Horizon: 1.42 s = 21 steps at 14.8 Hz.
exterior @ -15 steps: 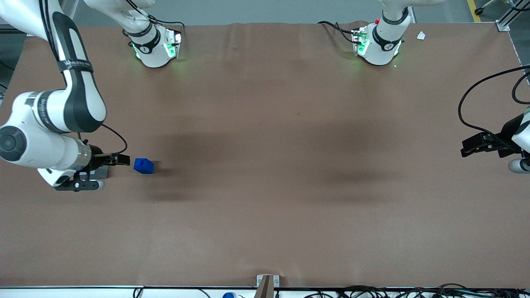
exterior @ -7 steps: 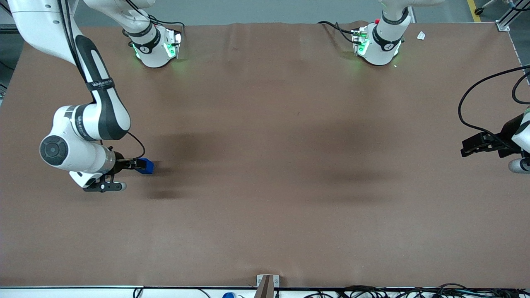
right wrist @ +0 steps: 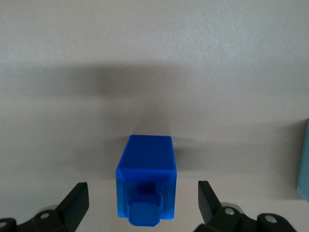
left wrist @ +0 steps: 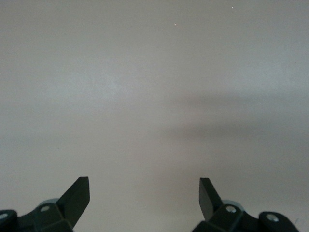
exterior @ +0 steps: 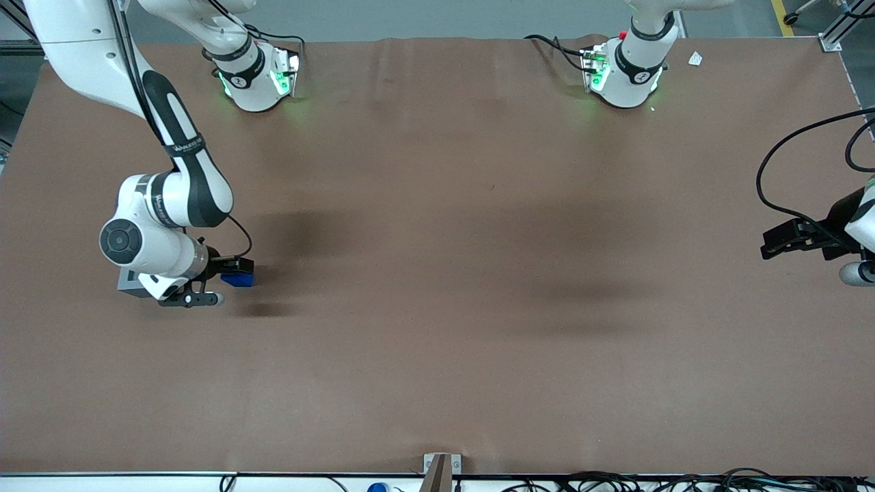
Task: Insert blue part into gray base with right arm
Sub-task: 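Close the right gripper on the blue block, then lift the blue block and carry it toward the gray base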
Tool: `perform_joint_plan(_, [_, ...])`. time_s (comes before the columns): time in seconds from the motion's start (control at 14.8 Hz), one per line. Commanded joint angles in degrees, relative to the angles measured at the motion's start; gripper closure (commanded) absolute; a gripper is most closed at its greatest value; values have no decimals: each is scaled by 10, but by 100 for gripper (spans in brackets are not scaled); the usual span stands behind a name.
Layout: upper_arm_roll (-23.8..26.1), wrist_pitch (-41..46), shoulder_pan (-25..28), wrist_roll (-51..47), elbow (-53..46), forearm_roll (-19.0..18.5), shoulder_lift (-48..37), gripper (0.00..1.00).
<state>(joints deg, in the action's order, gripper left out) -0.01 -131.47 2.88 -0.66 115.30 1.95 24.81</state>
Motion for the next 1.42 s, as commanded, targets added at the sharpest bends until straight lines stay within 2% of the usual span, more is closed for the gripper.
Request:
perform_joint_plan(0.0, [-3,-6,2,-6,15,3,-10,7])
perform_joint_plan(0.13, [-3,-4,3,-6,14,3,-11,17])
perform_joint_plan(0.47, [-3,0,2,-1,11,3,-12,54])
perform_joint_plan(0.67, [-4,28,1,0,-7,3,-18,69])
perform_joint_plan(0.81, [-6,95,-4,0,-51,2,-26,76])
perform_joint_plan(0.94, [-7,143,-21,0,-88,2,-32,78])
perform_joint_plan(1.15, [-7,177,-43,10,-118,-3,-47,78])
perform_joint_plan(1.35, [-8,187,-81,63,-126,-5,-63,78])
